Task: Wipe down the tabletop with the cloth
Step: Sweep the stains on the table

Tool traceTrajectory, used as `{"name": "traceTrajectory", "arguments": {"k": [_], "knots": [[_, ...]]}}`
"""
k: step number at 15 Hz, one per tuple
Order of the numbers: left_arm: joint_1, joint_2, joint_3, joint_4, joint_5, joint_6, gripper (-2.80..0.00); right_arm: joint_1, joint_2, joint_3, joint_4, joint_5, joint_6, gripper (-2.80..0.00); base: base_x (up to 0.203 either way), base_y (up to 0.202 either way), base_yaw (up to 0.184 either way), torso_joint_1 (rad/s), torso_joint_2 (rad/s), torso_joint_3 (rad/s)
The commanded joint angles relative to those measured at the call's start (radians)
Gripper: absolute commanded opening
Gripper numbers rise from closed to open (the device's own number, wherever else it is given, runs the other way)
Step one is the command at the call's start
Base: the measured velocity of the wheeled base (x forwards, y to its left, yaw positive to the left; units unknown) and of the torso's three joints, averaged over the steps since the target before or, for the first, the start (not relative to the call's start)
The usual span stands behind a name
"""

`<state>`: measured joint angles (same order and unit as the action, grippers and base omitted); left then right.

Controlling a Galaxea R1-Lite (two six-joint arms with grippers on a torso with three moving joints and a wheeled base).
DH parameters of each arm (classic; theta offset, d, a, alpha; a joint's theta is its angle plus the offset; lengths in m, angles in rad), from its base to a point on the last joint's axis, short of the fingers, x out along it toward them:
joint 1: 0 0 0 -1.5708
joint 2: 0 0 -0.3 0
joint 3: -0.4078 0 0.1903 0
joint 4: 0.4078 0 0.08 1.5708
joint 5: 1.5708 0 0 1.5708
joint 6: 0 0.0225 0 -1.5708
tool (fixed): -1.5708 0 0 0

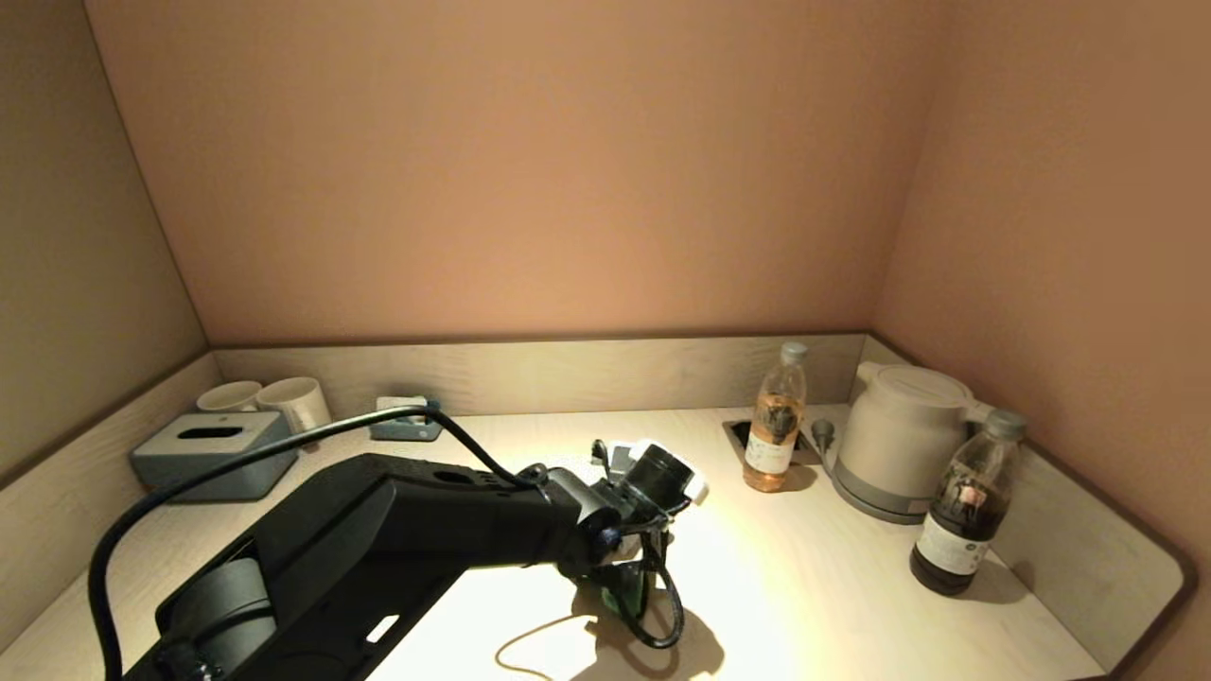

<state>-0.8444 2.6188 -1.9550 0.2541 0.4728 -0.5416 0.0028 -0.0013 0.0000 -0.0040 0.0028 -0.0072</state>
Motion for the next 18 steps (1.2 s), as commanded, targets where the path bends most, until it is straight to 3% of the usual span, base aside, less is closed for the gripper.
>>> {"name": "traceTrajectory", "arguments": {"k": [1,4,6,9,12,17,18], "knots": [[0.031,0.043,-0.004,-0.043,0.007,0.008,-2.80,0.000,0.001,0.000,-0.001,0.000,0.000,-2.80,0.000,0.000,0.000,0.000,0.00,0.000],[0.063,0.065,-0.004,-0.111,0.025,0.035,-2.80,0.000,0.001,0.000,-0.001,0.000,0.000,-2.80,0.000,0.000,0.000,0.000,0.00,0.000],[0.118,0.090,0.001,-0.267,0.086,0.091,-2.80,0.000,0.001,0.000,-0.001,0.000,0.000,-2.80,0.000,0.000,0.000,0.000,0.00,0.000],[0.139,0.104,0.032,-0.382,0.201,0.123,-2.80,0.000,0.001,0.000,-0.001,0.000,0.001,-2.80,0.000,0.000,0.000,0.000,0.00,0.000],[0.139,0.108,0.174,-0.593,0.260,0.185,-2.80,0.000,0.001,0.000,-0.001,0.000,0.000,-2.80,0.000,0.000,0.000,0.000,0.00,0.000],[0.095,0.011,0.475,-0.774,0.302,0.204,-2.80,0.000,0.001,0.000,-0.001,0.000,0.000,-2.80,0.000,0.000,0.000,0.000,0.00,0.000],[0.084,-0.001,0.491,-0.800,0.310,0.205,-2.80,0.000,0.001,0.000,-0.001,0.000,0.000,-2.80,0.000,0.000,0.000,0.000,0.00,0.000]]}}
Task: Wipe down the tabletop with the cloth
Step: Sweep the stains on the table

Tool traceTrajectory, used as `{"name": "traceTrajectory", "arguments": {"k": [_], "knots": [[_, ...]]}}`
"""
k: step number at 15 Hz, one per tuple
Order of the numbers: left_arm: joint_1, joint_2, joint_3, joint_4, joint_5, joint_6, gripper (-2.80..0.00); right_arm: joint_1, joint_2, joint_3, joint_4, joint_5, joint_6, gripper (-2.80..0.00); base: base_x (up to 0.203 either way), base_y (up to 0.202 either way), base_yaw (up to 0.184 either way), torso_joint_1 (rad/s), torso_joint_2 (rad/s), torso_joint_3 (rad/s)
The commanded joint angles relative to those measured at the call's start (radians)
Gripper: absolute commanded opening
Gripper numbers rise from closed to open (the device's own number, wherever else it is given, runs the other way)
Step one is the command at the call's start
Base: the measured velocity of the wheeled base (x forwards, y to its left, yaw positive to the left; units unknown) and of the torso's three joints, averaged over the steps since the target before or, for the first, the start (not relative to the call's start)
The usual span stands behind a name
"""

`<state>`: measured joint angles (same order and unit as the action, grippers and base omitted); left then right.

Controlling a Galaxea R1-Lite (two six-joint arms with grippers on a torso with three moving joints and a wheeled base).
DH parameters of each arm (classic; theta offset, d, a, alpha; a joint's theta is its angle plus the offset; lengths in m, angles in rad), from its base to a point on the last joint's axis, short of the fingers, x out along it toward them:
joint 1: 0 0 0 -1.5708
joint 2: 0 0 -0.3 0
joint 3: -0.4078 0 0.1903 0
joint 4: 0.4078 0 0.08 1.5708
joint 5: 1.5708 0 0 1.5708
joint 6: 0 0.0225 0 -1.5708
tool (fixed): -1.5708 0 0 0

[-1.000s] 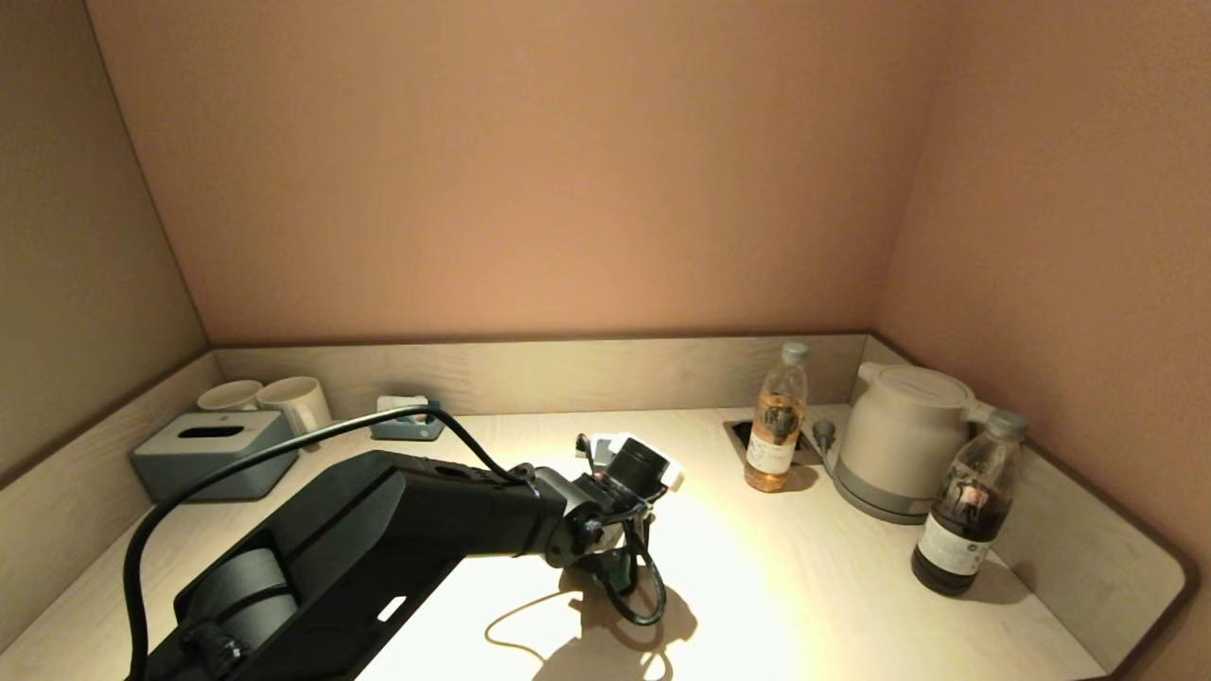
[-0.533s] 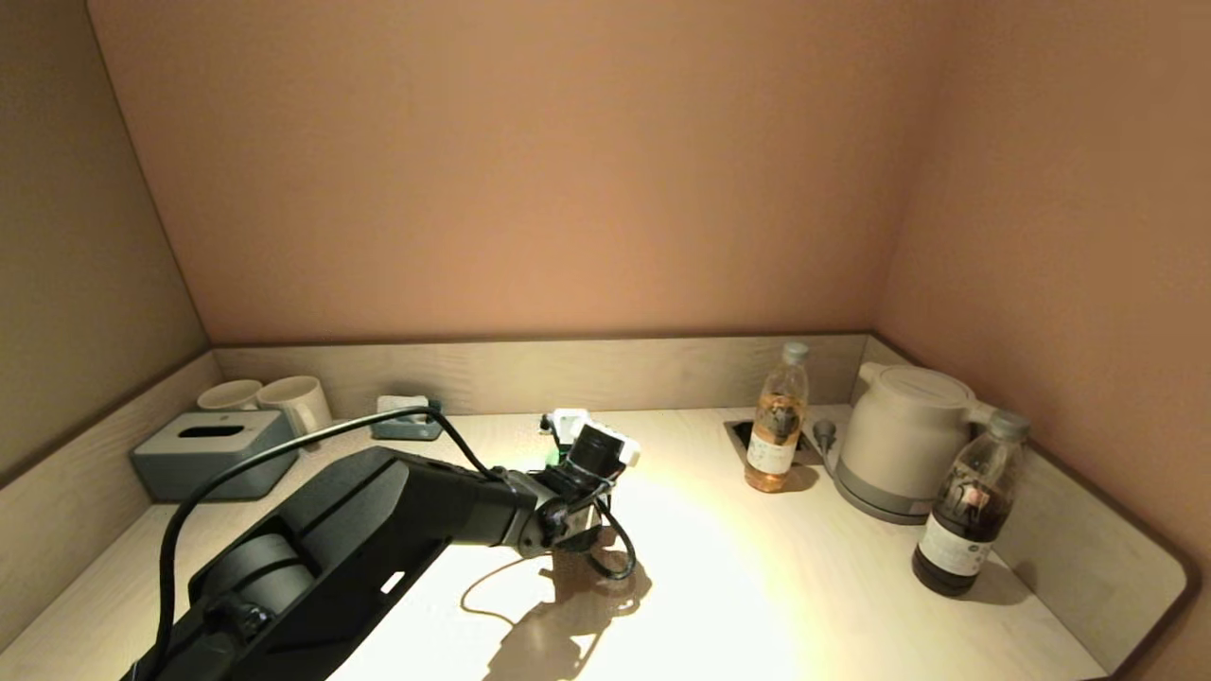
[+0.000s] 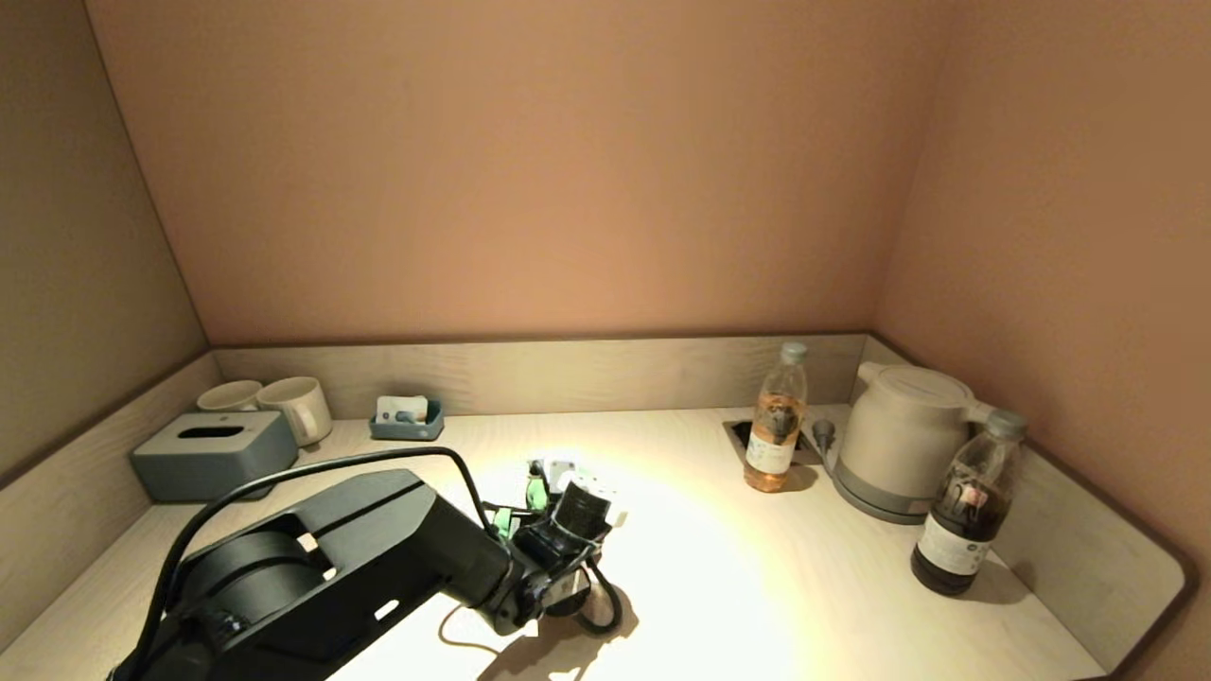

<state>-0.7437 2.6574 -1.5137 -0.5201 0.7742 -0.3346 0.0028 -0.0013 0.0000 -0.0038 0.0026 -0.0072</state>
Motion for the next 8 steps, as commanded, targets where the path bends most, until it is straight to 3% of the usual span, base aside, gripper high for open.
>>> {"name": "traceTrajectory", "arguments": {"k": [1,4,8], "knots": [[-0.032,-0.057,0.079,-0.042,0.009,-0.004,-2.80,0.000,0.001,0.000,-0.001,0.001,0.000,-2.80,0.000,0.000,0.000,0.000,0.00,0.000],[-0.134,-0.136,0.200,-0.093,0.010,-0.013,-2.80,-0.001,0.001,0.000,-0.001,0.001,0.000,-2.80,0.000,0.000,0.000,0.000,0.00,0.000],[-0.187,-0.133,0.179,-0.086,0.007,-0.008,-2.80,0.000,0.001,0.000,-0.002,0.001,0.000,-2.80,0.000,0.000,0.000,0.000,0.00,0.000]]}}
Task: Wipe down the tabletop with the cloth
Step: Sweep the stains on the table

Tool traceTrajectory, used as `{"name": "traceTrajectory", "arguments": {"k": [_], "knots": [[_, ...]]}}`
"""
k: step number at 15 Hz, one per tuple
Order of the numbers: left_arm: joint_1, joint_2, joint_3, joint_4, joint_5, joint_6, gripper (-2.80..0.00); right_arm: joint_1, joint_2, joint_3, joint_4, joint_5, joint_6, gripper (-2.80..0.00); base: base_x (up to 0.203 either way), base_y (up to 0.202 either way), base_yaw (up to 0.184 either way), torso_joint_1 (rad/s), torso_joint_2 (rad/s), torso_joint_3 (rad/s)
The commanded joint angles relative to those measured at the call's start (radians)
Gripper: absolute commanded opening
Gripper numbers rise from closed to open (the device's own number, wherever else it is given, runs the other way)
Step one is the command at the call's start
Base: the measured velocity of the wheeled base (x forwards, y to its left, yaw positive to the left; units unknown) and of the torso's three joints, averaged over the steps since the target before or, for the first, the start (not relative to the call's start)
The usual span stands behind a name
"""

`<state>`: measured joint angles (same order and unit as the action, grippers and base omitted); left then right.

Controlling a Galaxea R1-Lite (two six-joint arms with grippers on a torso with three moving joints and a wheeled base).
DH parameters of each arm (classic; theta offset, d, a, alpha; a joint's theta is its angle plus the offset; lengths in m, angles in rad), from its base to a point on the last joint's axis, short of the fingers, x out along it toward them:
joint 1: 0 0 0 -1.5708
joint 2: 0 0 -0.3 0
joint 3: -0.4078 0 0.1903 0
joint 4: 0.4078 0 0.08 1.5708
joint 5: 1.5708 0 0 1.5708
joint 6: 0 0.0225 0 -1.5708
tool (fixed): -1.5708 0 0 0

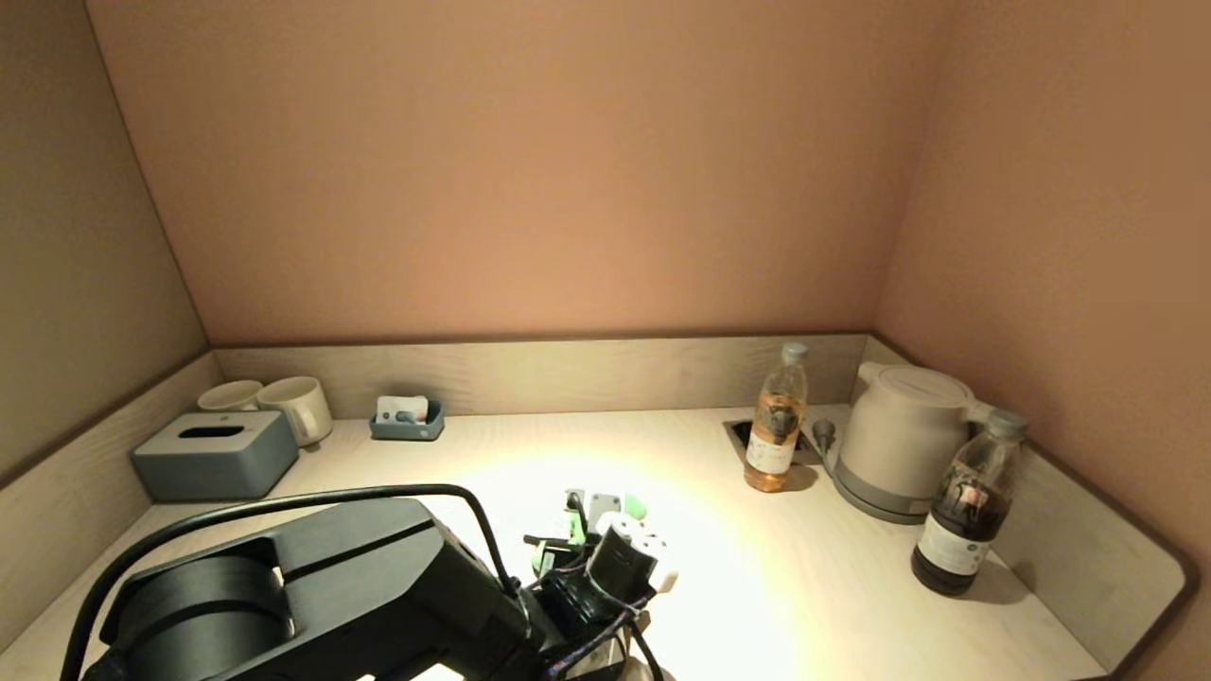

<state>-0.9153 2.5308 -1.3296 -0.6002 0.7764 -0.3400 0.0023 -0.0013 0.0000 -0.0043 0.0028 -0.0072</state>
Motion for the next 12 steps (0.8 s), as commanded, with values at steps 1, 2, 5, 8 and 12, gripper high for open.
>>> {"name": "traceTrajectory", "arguments": {"k": [1,2,5,8,12], "knots": [[-0.016,-0.002,-0.007,-0.006,0.003,-0.001,-2.80,0.001,0.001,0.000,0.000,0.000,0.000,-2.80,0.000,0.000,0.000,0.000,0.00,0.000],[-0.015,0.006,-0.018,-0.005,0.002,0.001,-2.80,0.001,0.001,0.000,0.000,0.000,0.000,-2.80,0.000,0.000,0.000,0.000,0.00,0.000],[0.042,0.041,-0.047,-0.006,0.001,0.019,-2.80,0.001,0.001,0.000,0.000,0.000,0.000,-2.80,0.000,0.000,0.000,0.000,0.00,0.000],[0.112,0.069,-0.083,-0.004,0.001,0.035,-2.80,0.000,0.001,0.000,0.000,0.000,0.000,-2.80,0.000,0.000,0.000,0.000,0.00,0.000],[0.184,0.094,-0.080,-0.001,0.006,0.041,-2.80,0.001,0.001,0.000,0.000,0.000,0.000,-2.80,0.000,0.000,0.000,0.000,0.00,0.000]]}}
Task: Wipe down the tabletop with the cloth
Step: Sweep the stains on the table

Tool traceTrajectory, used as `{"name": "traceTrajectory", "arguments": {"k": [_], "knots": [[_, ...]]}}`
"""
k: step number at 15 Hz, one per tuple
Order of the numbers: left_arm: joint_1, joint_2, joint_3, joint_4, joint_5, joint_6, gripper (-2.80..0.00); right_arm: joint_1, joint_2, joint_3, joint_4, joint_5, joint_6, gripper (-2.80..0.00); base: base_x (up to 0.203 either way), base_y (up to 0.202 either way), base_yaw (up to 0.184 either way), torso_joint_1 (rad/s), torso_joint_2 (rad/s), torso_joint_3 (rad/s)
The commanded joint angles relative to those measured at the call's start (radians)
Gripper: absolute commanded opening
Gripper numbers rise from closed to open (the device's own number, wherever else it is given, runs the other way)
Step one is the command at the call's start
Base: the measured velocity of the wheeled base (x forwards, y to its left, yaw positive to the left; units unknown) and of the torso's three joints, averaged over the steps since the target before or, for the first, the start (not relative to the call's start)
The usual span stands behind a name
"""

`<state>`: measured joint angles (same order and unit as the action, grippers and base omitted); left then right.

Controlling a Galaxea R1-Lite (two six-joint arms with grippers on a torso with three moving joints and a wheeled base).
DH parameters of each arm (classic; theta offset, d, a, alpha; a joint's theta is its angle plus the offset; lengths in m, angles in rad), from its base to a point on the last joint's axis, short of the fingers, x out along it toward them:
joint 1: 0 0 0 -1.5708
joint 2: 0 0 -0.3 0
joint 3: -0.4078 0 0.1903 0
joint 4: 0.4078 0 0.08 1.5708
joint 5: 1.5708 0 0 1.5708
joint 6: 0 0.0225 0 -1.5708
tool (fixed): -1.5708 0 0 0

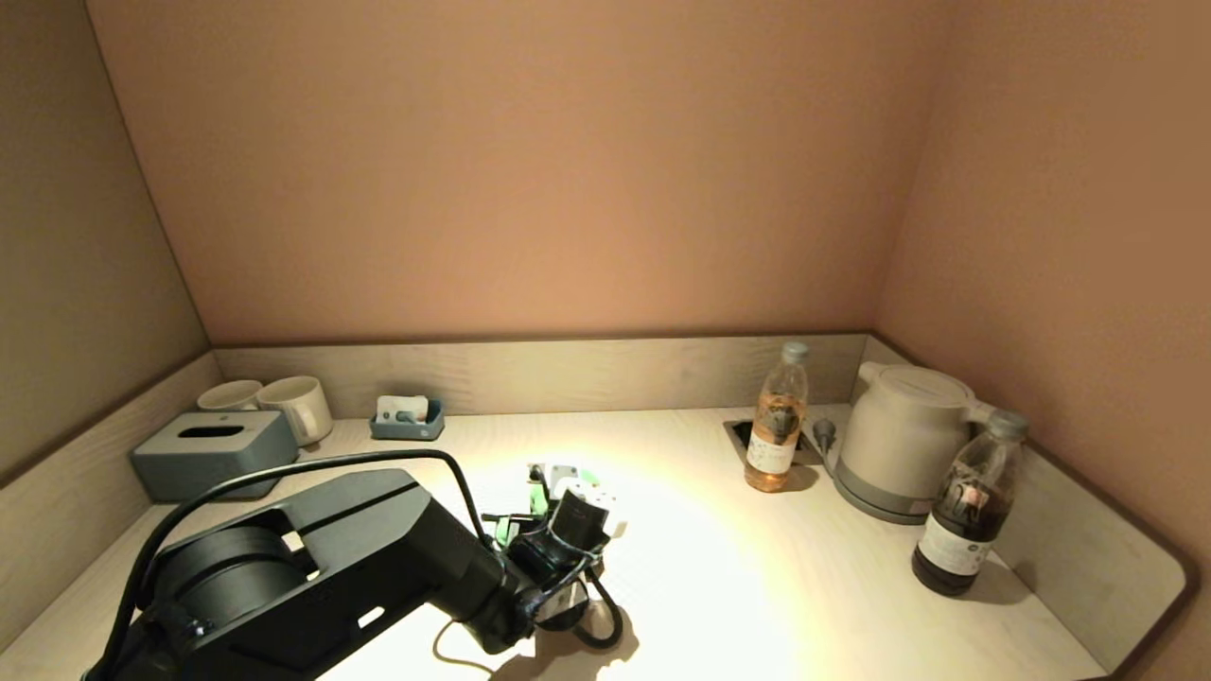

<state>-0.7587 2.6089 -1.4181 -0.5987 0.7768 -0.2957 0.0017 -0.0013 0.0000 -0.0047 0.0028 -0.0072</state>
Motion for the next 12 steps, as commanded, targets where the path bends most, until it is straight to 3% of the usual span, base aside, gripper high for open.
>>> {"name": "traceTrajectory", "arguments": {"k": [1,8,12], "knots": [[0.035,0.013,0.019,-0.003,0.007,-0.005,-2.80,0.000,0.001,0.000,0.000,0.000,0.000,-2.80,0.000,0.000,0.000,0.000,0.00,0.000],[-0.016,-0.088,0.180,-0.007,0.018,-0.028,-2.80,0.001,0.001,0.000,0.000,0.000,0.000,-2.80,0.000,0.000,0.000,0.000,0.00,0.000],[-0.189,-0.166,0.266,-0.003,0.019,-0.053,-2.80,0.001,0.001,0.000,0.000,0.000,0.000,-2.80,0.000,0.000,0.000,0.000,0.00,0.000]]}}
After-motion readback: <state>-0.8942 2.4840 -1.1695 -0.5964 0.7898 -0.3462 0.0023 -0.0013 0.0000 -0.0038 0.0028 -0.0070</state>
